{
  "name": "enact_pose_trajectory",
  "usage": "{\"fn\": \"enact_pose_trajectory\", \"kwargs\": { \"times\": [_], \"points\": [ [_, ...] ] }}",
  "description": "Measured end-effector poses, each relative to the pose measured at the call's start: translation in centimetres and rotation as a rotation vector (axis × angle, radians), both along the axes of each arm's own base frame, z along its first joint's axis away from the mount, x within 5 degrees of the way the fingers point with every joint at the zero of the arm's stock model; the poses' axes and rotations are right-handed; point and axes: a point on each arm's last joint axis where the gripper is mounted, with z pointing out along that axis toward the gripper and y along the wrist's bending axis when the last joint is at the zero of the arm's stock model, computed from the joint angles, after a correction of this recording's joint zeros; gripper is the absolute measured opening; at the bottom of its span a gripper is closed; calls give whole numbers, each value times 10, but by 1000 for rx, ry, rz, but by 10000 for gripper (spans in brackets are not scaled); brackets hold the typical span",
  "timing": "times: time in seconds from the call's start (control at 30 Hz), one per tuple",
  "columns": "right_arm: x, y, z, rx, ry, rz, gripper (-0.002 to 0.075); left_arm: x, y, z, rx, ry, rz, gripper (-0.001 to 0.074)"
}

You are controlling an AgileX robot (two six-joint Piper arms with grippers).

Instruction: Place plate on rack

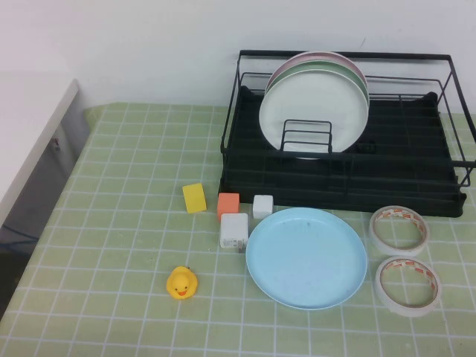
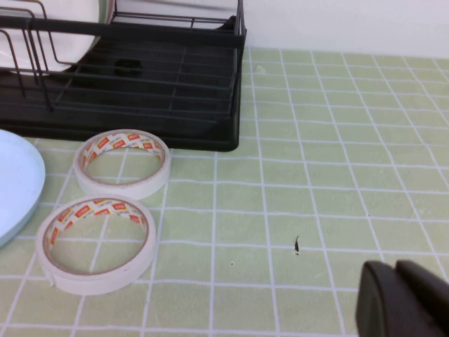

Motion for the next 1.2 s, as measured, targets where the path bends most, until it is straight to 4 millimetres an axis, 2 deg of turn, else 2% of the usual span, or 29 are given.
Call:
{"fn": "enact_pose_trajectory", "kwargs": {
  "times": [0.33,0.43,0.57,0.77,0.93,1.2],
  "points": [
    [0,0,0,0,0,0,11,0,0,2,14,-17,0,-1],
    [0,0,0,0,0,0,11,1,-1,5,-30,-58,-5,-1],
    [0,0,0,4,0,0,11,2,-4,12,-205,-133,-10,-1],
    [0,2,0,66,-5,5,11,2,-10,17,-639,-142,-3,-1],
    [1,10,0,258,-19,22,11,2,-13,22,-988,-137,9,-1],
    [2,29,8,841,-63,68,11,2,-15,23,-1142,-118,8,-1]
  ]
}}
